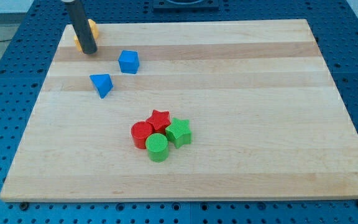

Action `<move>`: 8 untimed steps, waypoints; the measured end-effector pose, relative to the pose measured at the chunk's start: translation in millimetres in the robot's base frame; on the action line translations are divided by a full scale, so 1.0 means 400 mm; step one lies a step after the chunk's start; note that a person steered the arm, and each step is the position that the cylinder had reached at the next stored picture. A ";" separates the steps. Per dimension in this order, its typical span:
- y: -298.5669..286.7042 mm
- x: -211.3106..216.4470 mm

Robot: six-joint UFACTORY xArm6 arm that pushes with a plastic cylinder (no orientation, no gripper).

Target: Move the blue cube towards the top center of the board

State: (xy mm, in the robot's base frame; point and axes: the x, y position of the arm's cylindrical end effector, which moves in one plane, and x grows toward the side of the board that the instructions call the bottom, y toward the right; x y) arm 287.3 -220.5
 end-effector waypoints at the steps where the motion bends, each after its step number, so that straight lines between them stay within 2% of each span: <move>1: 0.014 0.038; 2: 0.039 0.078; 5: 0.315 0.140; 6: 0.367 0.181; 8: 0.492 0.188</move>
State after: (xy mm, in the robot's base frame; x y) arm 362.5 -23.8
